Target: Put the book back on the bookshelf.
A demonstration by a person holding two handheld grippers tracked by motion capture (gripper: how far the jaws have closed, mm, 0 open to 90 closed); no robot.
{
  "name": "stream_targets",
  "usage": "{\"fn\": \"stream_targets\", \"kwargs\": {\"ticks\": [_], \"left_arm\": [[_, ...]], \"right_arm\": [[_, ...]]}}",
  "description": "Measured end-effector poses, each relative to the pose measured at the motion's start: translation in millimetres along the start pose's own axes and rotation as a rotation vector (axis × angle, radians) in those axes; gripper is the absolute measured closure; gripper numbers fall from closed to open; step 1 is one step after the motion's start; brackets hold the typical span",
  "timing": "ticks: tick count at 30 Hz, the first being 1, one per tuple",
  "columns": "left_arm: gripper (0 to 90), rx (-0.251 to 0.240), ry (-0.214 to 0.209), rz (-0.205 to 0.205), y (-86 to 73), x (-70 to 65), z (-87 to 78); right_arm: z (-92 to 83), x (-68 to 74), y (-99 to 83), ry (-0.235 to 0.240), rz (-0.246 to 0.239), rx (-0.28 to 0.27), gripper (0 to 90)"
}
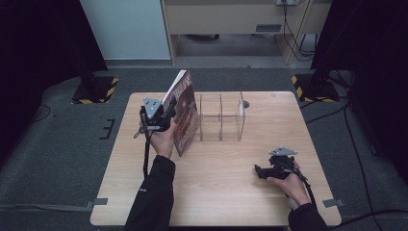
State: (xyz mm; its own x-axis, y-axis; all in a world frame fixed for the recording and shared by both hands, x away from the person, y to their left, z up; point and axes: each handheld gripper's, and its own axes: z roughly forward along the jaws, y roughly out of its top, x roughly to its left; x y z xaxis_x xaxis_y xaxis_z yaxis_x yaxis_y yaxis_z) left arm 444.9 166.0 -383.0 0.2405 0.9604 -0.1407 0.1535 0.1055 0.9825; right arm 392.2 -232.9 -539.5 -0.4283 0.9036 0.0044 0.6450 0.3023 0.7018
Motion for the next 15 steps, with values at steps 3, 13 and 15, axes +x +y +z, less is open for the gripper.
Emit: {"fn": "stream_targets", "kwargs": {"ticks": [3,13,15], "left_arm": [[83.5,-0.014,0.021,0.019,-1.1,-4.0,5.1],[83.4,-0.052,0.079,0.012,-12.3,-6.5,21.8],[83.4,-0.058,0.079,0.012,-14.8,-7.3,22.7]], "right_arm": [[0.0,0.0,0.0,0.000,0.000,0.000,0.4],[0.3,0.0,0.1,0.000,-0.001,-0.002,0.4],[0.4,0.0,0.1,0.000,-0.001,-0.002,0.4]]}}
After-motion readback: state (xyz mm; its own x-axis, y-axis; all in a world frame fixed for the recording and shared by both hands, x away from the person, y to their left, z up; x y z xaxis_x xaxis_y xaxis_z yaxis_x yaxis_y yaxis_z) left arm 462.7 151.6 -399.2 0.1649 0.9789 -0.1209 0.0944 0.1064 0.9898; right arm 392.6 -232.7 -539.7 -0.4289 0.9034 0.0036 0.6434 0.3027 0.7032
